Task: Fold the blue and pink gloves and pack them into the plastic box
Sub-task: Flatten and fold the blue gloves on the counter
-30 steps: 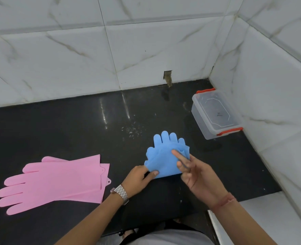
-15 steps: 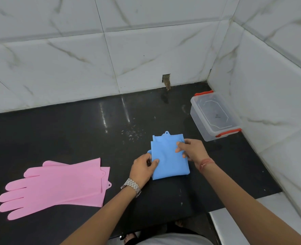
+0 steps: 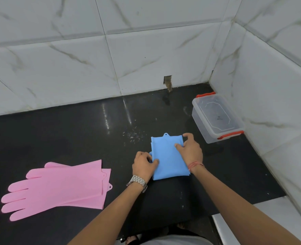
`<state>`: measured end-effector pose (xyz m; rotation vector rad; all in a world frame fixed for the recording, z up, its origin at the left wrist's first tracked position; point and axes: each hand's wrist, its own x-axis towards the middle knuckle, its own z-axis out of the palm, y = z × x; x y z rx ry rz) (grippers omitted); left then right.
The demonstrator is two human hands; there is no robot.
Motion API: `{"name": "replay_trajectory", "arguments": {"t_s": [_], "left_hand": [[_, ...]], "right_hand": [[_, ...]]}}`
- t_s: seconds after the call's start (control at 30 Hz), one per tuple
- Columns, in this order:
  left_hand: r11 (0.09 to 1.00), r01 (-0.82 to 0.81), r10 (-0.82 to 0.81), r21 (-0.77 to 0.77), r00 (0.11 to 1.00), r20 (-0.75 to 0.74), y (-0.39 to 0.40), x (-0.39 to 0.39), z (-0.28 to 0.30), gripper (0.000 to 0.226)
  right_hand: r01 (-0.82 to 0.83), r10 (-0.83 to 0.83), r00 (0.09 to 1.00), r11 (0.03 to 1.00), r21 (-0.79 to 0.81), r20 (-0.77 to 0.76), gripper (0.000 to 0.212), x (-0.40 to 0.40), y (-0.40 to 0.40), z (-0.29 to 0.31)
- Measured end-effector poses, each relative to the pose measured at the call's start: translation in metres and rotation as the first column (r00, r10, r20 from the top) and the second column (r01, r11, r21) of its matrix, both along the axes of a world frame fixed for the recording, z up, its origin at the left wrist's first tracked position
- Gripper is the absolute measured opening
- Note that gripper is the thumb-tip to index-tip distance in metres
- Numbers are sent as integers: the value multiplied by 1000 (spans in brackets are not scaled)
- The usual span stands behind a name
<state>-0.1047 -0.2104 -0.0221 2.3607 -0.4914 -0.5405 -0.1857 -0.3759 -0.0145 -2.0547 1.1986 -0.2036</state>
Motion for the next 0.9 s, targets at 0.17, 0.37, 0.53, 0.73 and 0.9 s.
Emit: {"name": "replay_trajectory", "arguments": {"t_s": [0.17,0.37,0.53,0.73,0.9], "left_hand": [[1000,-16,16,-10,1000,24,0,-5,-2,30],[970,229,-235,77,821,520,-2,-15,-5,53],[853,472,-501,222,622,602,-23,-21,-3,58],[799,480,-601,362,637,483,-40,-21,-17,54],[790,444,-604,424,683,411,-40,-22,-36,62]], "right_hand": [[6,-6,1000,997,78,0,74,-20,5,-11],[-10,0,998,986,165,62,65,-37,9,-20],[-3,-17,995,981,192,102,54,-31,9,-20],[-46,21,991,981,188,131,48,-18,14,-19],[-86,78,988,995,57,132,55,-22,19,-20]]}}
